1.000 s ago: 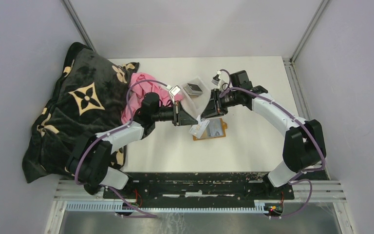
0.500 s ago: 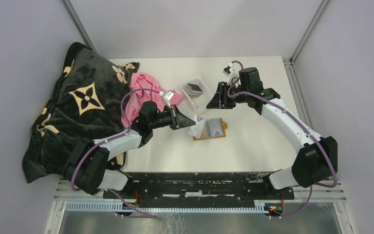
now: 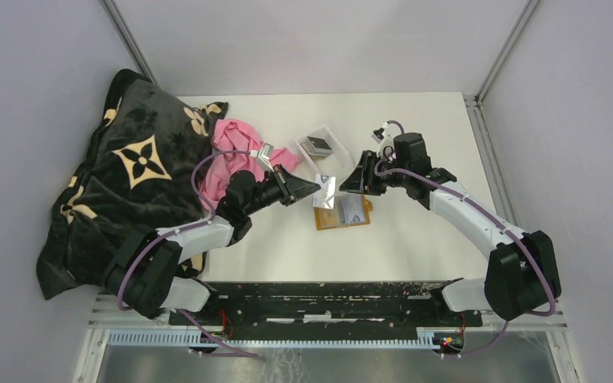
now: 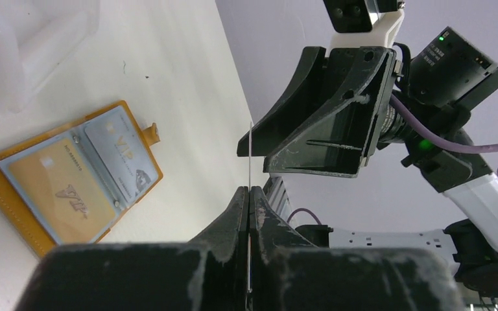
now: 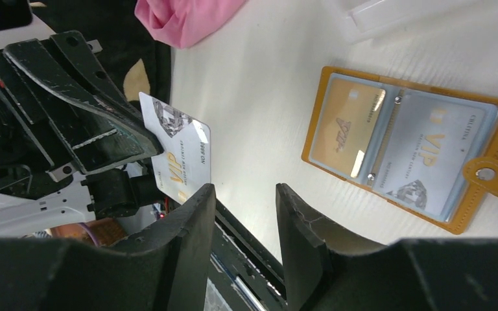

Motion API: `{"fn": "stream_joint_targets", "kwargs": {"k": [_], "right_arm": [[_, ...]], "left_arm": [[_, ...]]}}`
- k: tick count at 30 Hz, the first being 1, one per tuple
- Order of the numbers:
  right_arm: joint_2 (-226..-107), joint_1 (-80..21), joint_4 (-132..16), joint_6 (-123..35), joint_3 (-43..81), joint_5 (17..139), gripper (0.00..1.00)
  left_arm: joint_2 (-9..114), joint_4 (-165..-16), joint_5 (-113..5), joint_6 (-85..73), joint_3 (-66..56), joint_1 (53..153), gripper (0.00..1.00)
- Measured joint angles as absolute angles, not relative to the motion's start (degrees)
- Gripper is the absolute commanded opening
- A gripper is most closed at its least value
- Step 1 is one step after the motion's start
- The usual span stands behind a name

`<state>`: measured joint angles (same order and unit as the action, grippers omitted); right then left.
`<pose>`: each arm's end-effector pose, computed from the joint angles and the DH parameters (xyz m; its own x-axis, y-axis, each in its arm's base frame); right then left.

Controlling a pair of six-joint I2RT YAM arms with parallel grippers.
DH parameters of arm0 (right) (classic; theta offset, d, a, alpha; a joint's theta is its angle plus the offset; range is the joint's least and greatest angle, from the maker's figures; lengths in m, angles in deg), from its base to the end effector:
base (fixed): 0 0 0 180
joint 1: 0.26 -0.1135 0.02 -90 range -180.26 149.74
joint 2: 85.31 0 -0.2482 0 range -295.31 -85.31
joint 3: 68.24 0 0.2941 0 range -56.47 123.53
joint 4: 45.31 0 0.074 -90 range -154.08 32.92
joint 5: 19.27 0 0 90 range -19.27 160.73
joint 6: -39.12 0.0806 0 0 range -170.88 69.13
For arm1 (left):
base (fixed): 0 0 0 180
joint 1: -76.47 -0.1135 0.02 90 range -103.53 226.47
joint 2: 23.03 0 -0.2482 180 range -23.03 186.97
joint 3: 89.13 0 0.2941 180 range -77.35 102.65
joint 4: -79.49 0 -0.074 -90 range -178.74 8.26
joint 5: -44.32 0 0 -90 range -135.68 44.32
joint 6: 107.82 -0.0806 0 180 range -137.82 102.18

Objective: Put the credit cards into the card holder
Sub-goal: Pick up the credit card from the storage box.

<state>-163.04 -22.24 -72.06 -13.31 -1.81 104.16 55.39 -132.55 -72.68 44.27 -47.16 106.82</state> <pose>0.3236 0.1785 0.2113 -0.8888 0.1900 -0.4171 -0.2180 0.6254 0.7493 0.2854 -0.2095 0.1707 -0.7741 -0.4592 -0.4358 0.3349 0.2872 -0.8974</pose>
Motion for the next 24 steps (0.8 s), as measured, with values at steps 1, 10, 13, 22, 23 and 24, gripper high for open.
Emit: {"fn": "stream_joint_targets", "kwargs": {"k": [1, 10, 13, 22, 23, 24], "right_arm": [[-163.1, -22.3, -70.7, -12.4, -2.4, 104.5, 0.46], [-163.2, -22.3, -60.3, -5.1, -5.9, 107.2, 0.46], [-163.5, -22.4, -57.5, -3.3, -6.8, 108.1, 0.46], [-164.8, -23.6, -51.7, 1.0, -8.3, 109.7, 0.40], [-165.1, -23.6, -51.1, 1.5, -8.5, 109.7, 0.38], [-165.4, -23.6, -50.2, 2.1, -8.8, 109.7, 0.35]], "left_arm": [[55.8, -133.2, -72.5, 44.8, -47.2, 107.1, 0.03], [57.1, -136.4, -70.1, 48.2, -47.2, 108.2, 0.03], [57.6, -137.6, -69.6, 49.3, -47.2, 108.5, 0.03], [61.4, -140.4, -68.2, 51.5, -47.2, 109.8, 0.03], [61.7, -140.7, -68.2, 51.7, -47.2, 109.8, 0.03], [62.1, -141.1, -68.0, 51.9, -47.2, 109.8, 0.03]]}}
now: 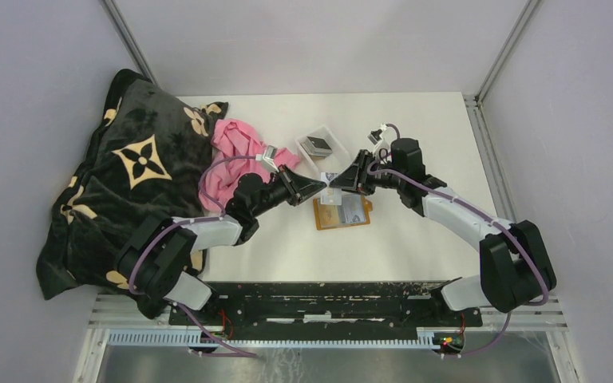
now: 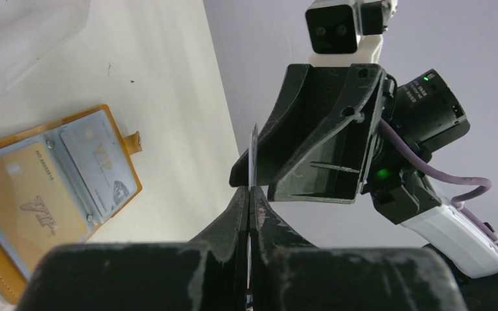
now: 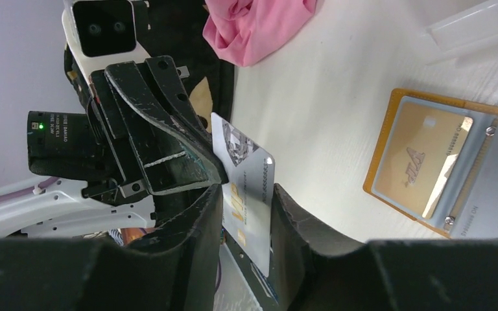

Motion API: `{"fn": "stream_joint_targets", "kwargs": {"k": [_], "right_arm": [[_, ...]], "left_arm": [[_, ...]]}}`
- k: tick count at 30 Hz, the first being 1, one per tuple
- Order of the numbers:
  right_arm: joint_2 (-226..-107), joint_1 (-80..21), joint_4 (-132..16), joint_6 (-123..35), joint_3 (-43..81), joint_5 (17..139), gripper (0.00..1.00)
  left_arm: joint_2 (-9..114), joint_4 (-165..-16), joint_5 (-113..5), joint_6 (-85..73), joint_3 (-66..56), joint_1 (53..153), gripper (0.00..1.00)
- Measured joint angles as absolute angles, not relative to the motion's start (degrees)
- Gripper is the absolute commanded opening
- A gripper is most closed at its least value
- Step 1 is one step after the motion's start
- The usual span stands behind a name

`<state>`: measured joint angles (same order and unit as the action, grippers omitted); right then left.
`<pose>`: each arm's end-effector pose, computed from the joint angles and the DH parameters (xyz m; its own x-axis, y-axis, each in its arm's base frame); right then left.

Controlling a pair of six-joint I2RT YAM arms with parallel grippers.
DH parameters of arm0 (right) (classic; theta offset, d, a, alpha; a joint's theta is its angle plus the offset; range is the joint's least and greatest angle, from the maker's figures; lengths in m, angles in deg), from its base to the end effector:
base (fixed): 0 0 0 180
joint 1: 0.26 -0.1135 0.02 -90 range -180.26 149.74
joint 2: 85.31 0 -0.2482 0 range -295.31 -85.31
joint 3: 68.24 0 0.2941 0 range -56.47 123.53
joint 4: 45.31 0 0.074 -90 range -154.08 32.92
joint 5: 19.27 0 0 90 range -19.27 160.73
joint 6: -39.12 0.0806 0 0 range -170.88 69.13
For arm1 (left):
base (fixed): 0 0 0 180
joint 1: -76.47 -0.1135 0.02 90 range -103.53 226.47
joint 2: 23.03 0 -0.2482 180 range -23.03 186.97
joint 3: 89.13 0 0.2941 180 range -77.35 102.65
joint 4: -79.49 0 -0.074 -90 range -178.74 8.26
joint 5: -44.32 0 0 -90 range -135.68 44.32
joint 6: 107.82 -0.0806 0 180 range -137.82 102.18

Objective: Put the credit cards into the card holder
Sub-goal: Pick up the credit card from the storage box.

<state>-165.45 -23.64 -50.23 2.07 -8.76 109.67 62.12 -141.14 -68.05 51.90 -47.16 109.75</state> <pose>0.3250 0.1957 0.1952 -0.9004 0.2870 -0.3269 -0.1832 0.4314 0.8834 0.2857 -0.2242 0.1530 -0.7870 -0.5210 -0.3304 0.2512 0.2185 -0.9430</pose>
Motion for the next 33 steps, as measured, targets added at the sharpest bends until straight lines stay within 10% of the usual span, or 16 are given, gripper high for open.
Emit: {"fn": "stream_joint_targets", "kwargs": {"k": [9, 14, 33], "right_arm": [[-167.5, -24.5, -44.0, 7.3, -11.0, 109.9, 0.15], [-167.9, -24.4, -43.0, 8.3, -10.9, 109.9, 0.02], [-170.7, -25.8, -84.9, -21.3, 7.2, 95.0, 0.01]], "left_arm": [[65.0, -144.3, -67.4, 54.5, -46.7, 110.1, 0.03], [66.4, -145.8, -66.9, 55.7, -46.7, 110.0, 0.28], [60.3, -113.5, -55.7, 43.7, -46.5, 111.2, 0.45]]}}
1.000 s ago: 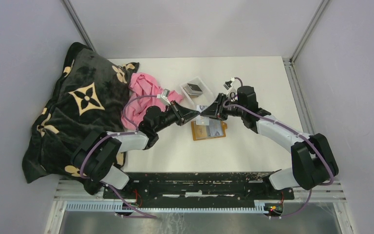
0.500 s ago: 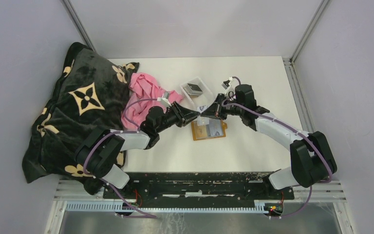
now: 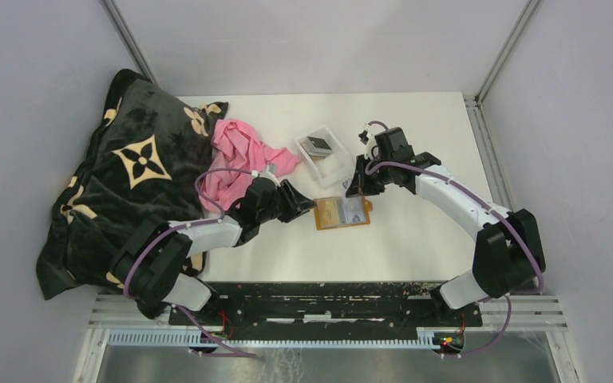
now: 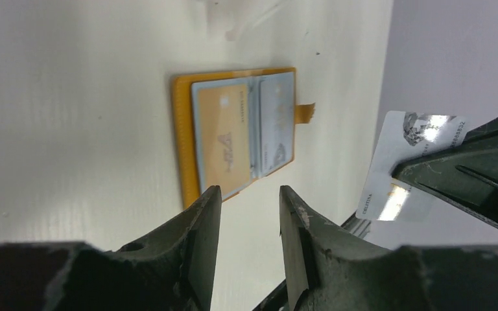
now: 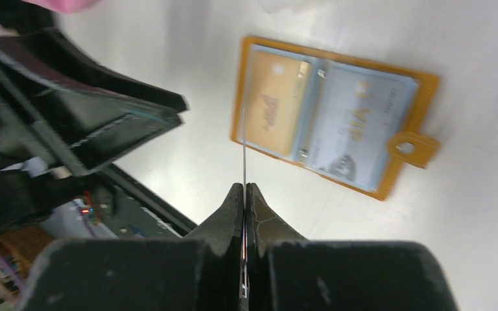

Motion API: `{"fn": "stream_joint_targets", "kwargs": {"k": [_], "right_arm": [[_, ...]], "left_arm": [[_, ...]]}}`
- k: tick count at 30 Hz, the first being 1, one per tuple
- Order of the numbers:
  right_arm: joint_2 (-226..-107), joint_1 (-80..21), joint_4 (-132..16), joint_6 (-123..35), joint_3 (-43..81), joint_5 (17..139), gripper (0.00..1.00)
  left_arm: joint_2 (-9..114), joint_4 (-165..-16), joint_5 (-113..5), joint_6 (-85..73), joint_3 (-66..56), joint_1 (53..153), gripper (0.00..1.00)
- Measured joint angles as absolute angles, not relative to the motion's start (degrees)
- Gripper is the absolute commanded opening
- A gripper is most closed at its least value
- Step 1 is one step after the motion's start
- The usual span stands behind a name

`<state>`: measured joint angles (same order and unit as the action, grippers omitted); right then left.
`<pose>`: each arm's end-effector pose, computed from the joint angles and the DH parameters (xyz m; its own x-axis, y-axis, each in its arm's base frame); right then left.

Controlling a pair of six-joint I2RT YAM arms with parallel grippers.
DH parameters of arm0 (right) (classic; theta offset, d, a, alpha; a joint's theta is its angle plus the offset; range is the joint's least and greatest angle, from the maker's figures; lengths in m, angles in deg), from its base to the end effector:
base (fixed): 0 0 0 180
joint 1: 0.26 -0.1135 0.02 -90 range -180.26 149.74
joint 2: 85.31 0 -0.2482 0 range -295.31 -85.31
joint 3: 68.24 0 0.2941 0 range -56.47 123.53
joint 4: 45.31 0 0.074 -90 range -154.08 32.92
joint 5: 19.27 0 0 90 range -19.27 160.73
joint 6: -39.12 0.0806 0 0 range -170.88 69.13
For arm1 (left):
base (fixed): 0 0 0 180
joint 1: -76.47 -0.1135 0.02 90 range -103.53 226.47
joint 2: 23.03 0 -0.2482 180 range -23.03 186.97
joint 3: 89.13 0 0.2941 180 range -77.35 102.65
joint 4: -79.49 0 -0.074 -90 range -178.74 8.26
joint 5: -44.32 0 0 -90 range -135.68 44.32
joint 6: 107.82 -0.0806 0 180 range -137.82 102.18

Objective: Put the credit cards into the card holder
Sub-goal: Pick up the credit card from the storage box, then turn over the card slot in the card holder.

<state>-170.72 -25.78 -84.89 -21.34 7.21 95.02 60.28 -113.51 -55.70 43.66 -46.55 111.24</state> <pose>0.3336 0.1960 0.1978 -0.9097 0.0637 -0.4103 -0.2127 0.7772 0.5922 0.2793 -0.2110 0.0967 -0.7871 -0.5069 -0.3515 -0.0073 0.5775 -0.8164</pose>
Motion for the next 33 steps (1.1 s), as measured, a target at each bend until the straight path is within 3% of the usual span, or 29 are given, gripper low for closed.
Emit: {"fn": "stream_joint_targets", "kwargs": {"k": [10, 33], "right_arm": [[-176.4, -28.9, -97.0, -29.2, 10.0, 82.4, 0.01], [-187.8, -30.6, -99.0, -33.9, 16.7, 68.8, 0.01]], "left_arm": [[63.8, -105.1, -52.6, 37.3, -41.9, 114.9, 0.41], [73.7, -96.5, -50.2, 32.7, -33.0, 118.6, 0.37]]}}
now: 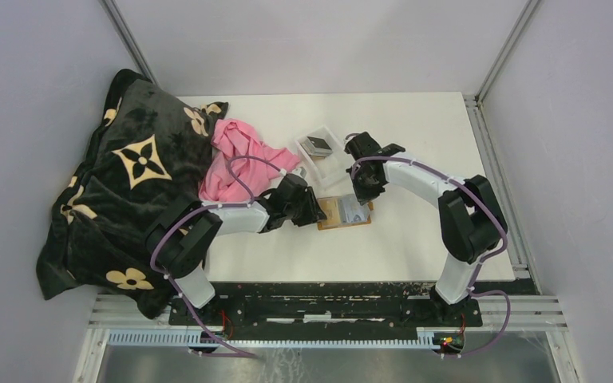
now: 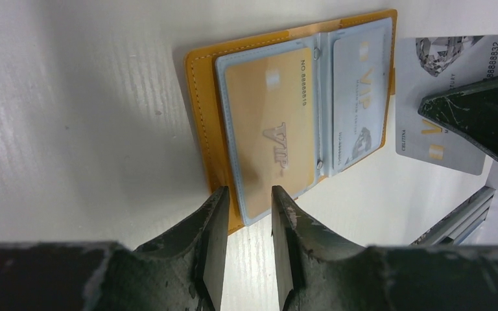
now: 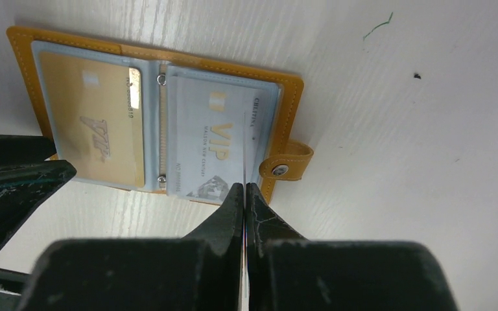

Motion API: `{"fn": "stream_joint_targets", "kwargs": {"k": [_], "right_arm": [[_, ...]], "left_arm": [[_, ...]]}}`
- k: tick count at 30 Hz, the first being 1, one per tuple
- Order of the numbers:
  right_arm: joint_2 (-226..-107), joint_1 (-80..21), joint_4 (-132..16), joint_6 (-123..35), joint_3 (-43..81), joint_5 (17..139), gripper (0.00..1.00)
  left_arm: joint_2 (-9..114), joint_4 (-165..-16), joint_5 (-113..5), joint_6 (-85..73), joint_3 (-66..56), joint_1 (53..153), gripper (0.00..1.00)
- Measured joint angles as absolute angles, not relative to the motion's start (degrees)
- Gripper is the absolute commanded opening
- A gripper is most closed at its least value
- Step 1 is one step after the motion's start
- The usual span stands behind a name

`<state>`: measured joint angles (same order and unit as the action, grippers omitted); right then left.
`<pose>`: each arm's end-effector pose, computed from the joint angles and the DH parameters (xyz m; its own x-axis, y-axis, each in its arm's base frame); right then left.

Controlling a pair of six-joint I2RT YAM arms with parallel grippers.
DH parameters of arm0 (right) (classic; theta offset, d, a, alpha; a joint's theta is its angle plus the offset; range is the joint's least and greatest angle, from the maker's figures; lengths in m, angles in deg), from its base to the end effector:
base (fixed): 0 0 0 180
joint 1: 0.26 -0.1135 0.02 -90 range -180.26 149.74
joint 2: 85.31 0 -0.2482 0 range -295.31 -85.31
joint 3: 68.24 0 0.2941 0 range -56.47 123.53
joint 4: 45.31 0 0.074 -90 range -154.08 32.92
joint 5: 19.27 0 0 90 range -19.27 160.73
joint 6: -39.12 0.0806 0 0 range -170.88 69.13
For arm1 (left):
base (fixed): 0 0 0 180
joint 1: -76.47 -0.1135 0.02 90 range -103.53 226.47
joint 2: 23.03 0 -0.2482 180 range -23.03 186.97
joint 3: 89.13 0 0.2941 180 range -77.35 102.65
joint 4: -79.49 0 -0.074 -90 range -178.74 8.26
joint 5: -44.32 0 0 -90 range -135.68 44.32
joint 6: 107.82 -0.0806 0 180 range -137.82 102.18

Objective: Put the credit cards into the card holder
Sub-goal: Turn over the card slot in the card holder.

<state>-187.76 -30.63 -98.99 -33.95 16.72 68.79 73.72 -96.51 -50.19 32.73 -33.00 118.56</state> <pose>0.3499 0.2018 0.1212 -0.9256 -0.2051 -0.3181 -0.2366 0.9695 0.0633 0.2794 -0.2609 0.0601 -0.8793 -0.2431 -0.4096 0.0485 0.8098 -0.5847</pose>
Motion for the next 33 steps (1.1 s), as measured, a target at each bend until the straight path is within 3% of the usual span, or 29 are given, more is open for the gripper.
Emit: {"fn": "stream_joint_targets", "kwargs": {"k": [33], "right_arm": [[-189.2, -28.2, -94.1, -32.5, 14.4, 68.4, 0.01]], "left_arm": [[74.9, -94.4, -49.7, 32.7, -31.0, 119.1, 0.36]]}}
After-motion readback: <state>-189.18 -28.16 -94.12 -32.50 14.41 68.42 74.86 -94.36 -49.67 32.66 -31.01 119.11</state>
